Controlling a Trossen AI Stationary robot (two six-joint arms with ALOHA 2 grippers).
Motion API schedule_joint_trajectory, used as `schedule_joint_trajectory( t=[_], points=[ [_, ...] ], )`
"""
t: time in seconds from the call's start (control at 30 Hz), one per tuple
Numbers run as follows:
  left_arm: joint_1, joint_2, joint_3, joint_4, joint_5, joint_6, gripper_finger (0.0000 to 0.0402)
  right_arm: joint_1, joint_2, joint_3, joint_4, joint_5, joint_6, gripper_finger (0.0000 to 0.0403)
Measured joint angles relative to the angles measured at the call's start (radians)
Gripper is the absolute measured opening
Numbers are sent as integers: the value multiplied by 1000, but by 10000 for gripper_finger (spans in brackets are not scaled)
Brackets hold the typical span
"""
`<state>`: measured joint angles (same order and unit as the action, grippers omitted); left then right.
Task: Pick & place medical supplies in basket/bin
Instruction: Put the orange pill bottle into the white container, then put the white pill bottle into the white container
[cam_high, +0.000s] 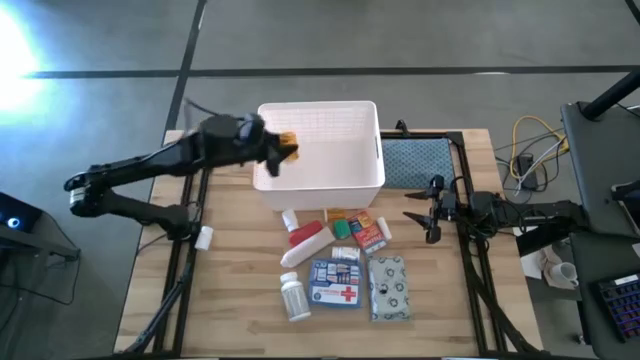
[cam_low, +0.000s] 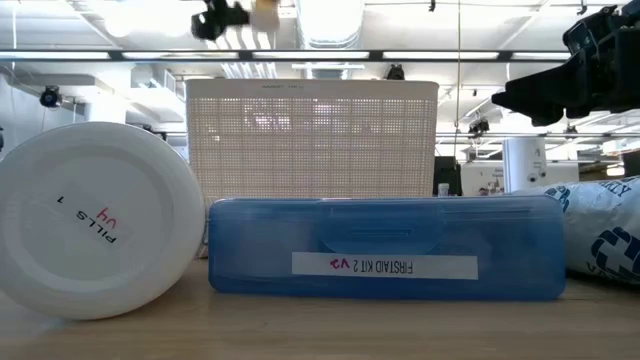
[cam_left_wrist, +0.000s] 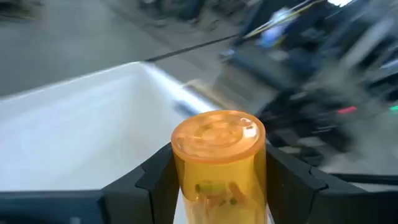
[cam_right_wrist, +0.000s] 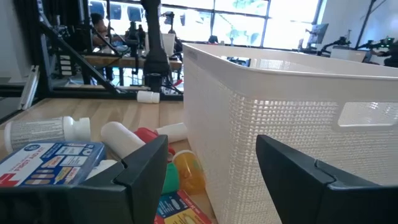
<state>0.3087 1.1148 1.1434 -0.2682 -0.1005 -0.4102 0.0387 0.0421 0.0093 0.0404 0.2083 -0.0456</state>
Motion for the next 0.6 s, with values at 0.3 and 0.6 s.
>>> schedule_joint_trajectory(
  t=[0.3,0.6],
  points=[
    [95,225,14,-23,-2,97,226,0,0,0,21,5,56,233],
    [83,228,217,-222,-5,161,309,0,0,0,115,16,150,233]
  ],
)
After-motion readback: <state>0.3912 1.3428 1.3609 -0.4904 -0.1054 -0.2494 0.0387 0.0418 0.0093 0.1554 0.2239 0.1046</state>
